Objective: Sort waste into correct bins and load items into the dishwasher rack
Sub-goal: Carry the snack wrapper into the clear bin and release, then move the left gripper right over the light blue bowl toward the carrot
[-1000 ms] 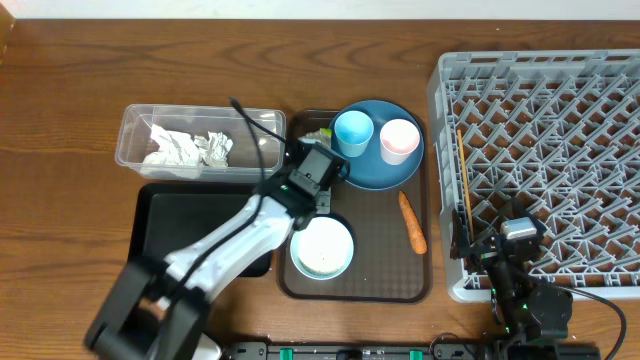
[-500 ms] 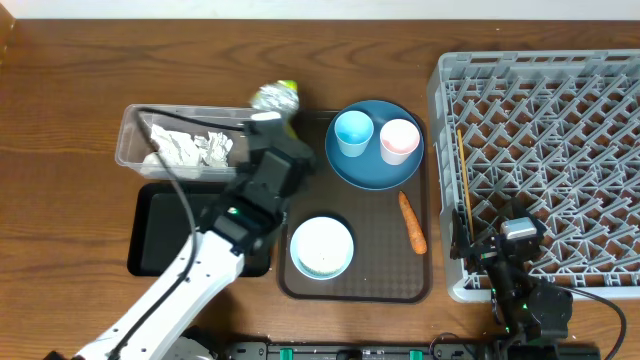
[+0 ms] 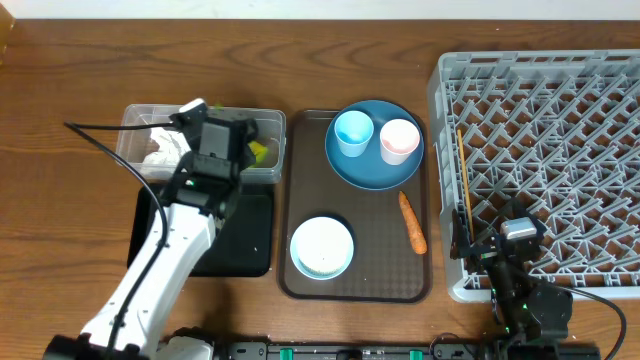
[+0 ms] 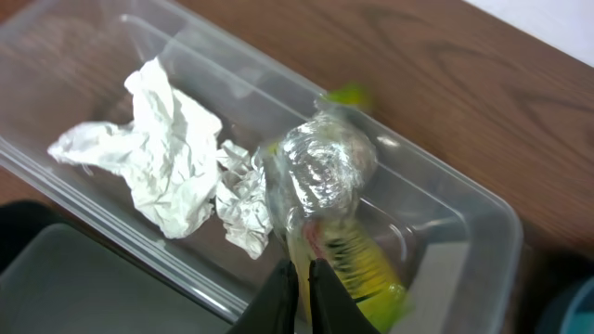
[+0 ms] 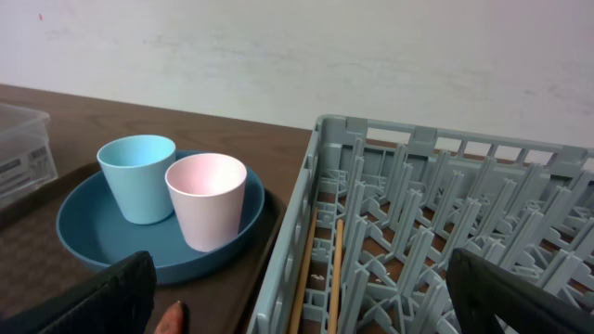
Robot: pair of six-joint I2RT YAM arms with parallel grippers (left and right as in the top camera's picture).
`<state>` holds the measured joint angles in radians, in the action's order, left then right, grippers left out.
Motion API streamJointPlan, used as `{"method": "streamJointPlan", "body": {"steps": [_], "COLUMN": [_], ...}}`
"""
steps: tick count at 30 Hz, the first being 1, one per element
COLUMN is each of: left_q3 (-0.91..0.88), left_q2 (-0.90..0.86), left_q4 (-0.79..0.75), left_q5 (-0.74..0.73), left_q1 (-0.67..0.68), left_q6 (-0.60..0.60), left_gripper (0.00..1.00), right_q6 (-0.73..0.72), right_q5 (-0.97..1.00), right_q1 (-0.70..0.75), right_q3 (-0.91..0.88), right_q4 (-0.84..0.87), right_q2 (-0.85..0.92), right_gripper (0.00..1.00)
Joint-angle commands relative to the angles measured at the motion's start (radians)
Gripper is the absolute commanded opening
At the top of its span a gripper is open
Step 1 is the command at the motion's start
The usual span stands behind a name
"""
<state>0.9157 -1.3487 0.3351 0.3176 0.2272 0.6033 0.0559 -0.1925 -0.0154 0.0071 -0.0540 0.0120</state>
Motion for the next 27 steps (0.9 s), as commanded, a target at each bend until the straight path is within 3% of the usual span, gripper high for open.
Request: {"method": "streamJointPlan", "body": {"steps": [1, 8, 13, 20, 27], "left_q3": [-0.005, 0.002, 0.028, 0.032, 0.032], "left_q2": [-0.046, -0.070, 0.021, 0.233, 0.354], "left_q4": [-0.019, -0.068, -0.036, 0.200, 0.444], "left_q5": [-0.093, -0.128, -0.227, -0.394, -0.472], "left_q1": [-0.035, -0.043, -0.042, -0.017, 0.117], "left_q6": [0.027, 0.005, -0.076, -0.075, -0.079], "left_gripper": [0.11, 0.12, 0.14, 0.15, 0.15], "right_q6": [0.009, 0.009, 0.009, 0.009, 0.009], "right_q5": [0.002, 0.002, 0.002, 0.002, 0.002], "right_q1": [-0.005, -0.005, -0.005, -0.005, -0.005], "right_q3": [-0.002, -0.002, -0.002, -0.002, -0.002], "right_q4": [-0.003, -0.003, -0.003, -0.003, -0.003], "right_q2": [-0.005, -0.005, -0.005, -0.005, -0.005], "right_gripper": [0.99, 0.99, 0.99, 0.99, 0.99]}}
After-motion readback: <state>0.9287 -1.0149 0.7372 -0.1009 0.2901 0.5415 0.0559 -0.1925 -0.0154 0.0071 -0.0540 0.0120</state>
